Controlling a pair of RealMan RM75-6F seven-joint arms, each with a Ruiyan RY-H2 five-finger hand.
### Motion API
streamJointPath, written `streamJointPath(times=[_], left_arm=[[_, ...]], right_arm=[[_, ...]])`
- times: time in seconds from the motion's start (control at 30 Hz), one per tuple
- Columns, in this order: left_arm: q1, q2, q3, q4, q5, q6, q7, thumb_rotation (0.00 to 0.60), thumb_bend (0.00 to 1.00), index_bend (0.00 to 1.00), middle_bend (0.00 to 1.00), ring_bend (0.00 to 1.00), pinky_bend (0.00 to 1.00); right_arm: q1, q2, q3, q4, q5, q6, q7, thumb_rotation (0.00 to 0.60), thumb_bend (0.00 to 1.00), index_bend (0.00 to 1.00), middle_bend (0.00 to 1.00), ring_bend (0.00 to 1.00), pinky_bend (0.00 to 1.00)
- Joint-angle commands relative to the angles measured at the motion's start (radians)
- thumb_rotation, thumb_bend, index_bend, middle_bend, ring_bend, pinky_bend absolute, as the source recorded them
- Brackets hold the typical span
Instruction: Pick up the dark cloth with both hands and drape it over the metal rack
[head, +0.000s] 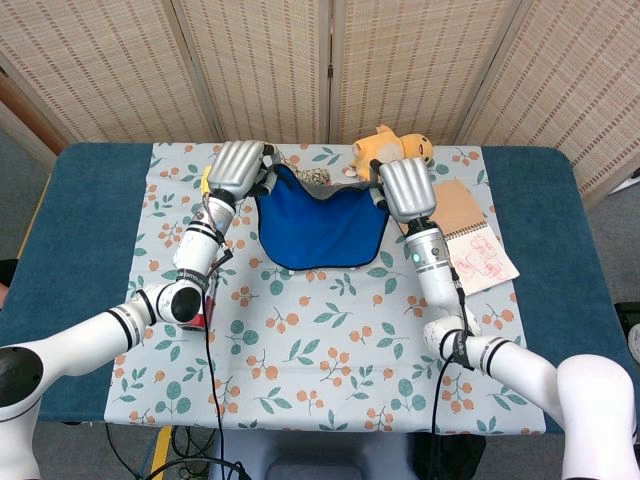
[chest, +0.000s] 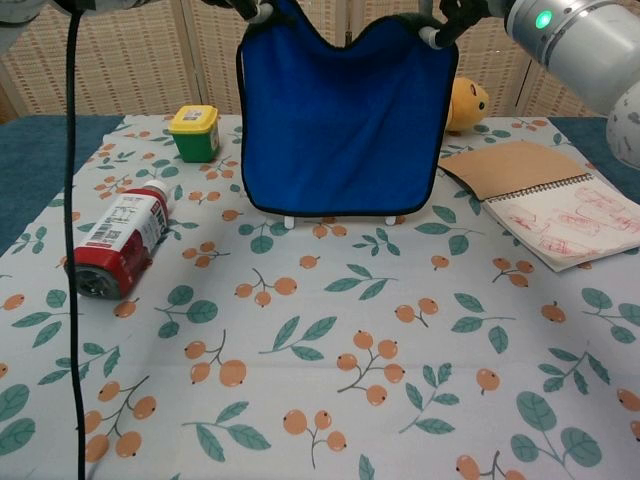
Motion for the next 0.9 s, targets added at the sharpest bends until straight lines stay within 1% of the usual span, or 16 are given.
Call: streamJointPath(times=[0.03,0.33,0.4,0.47,0.5,0.53,0.57,0.63,0.67,0.7,0.77,0.8,0.83,0.87,0.9], left_arm=[[-0.004,-0.004,0.010,0.013,-0.003,0.000,0.014,0.600,0.49,0.54,0.95,0.85,0.97],[-0.022,-0.040,0.027,0.087,-0.032,-0.014,0.046,0.600,0.49,0.53,0.94,0.84,0.97],[-0.026,-0.047,0.033,0.104,-0.045,-0.024,0.060,0.600,0.48,0.52,0.92,0.81,0.97],[-0.031,-0.054,0.041,0.118,-0.061,-0.034,0.079,0.600,0.48,0.50,0.86,0.76,0.97],[-0.033,-0.056,0.046,0.122,-0.067,-0.038,0.089,0.600,0.48,0.47,0.82,0.72,0.97],[-0.035,-0.058,0.052,0.127,-0.079,-0.043,0.104,0.600,0.47,0.44,0.75,0.65,0.97],[-0.037,-0.059,0.056,0.129,-0.090,-0.047,0.117,0.600,0.46,0.41,0.70,0.61,0.96],[-0.041,-0.061,0.063,0.132,-0.114,-0.048,0.141,0.600,0.38,0.31,0.53,0.50,0.92],[-0.042,-0.061,0.064,0.132,-0.127,-0.049,0.151,0.600,0.33,0.27,0.44,0.44,0.89],[-0.044,-0.061,0.064,0.132,-0.137,-0.050,0.158,0.600,0.30,0.23,0.38,0.39,0.86],[-0.046,-0.063,0.063,0.131,-0.156,-0.045,0.168,0.600,0.26,0.17,0.26,0.29,0.76],[-0.047,-0.063,0.062,0.130,-0.163,-0.044,0.171,0.600,0.25,0.13,0.20,0.23,0.68],[-0.046,-0.063,0.062,0.129,-0.168,-0.043,0.173,0.600,0.23,0.09,0.12,0.16,0.58],[-0.045,-0.062,0.061,0.127,-0.174,-0.040,0.175,0.600,0.22,0.07,0.08,0.12,0.52],[-0.044,-0.062,0.059,0.125,-0.177,-0.037,0.174,0.600,0.20,0.04,0.03,0.06,0.43]], right_arm=[[0.008,-0.007,-0.005,0.019,0.008,-0.009,0.001,0.600,0.41,0.65,0.91,0.83,0.95],[0.051,-0.052,-0.009,0.106,0.034,-0.052,-0.007,0.600,0.41,0.65,0.91,0.83,0.95],[0.060,-0.064,-0.011,0.122,0.048,-0.065,-0.024,0.600,0.41,0.65,0.91,0.83,0.95],[0.066,-0.075,-0.008,0.134,0.069,-0.076,-0.044,0.600,0.40,0.63,0.91,0.83,0.95],[0.069,-0.078,-0.006,0.135,0.079,-0.080,-0.052,0.600,0.39,0.60,0.91,0.83,0.95],[0.071,-0.081,-0.005,0.138,0.090,-0.084,-0.065,0.600,0.37,0.55,0.91,0.83,0.95],[0.073,-0.083,-0.004,0.139,0.099,-0.087,-0.076,0.600,0.35,0.50,0.91,0.83,0.95],[0.075,-0.084,-0.001,0.137,0.118,-0.093,-0.093,0.600,0.26,0.37,0.91,0.83,0.95],[0.076,-0.084,0.001,0.137,0.127,-0.094,-0.102,0.600,0.20,0.29,0.91,0.82,0.95],[0.076,-0.085,0.002,0.136,0.134,-0.094,-0.108,0.600,0.16,0.25,0.91,0.82,0.95],[0.077,-0.083,0.006,0.133,0.150,-0.096,-0.120,0.600,0.08,0.14,0.91,0.82,0.95],[0.077,-0.083,0.007,0.131,0.154,-0.094,-0.124,0.600,0.05,0.11,0.91,0.82,0.95],[0.077,-0.081,0.008,0.129,0.158,-0.093,-0.127,0.600,0.02,0.08,0.91,0.82,0.95],[0.076,-0.077,0.008,0.124,0.161,-0.091,-0.128,0.600,0.00,0.05,0.90,0.82,0.95],[0.075,-0.075,0.008,0.122,0.161,-0.088,-0.127,0.600,0.00,0.03,0.90,0.82,0.95]])
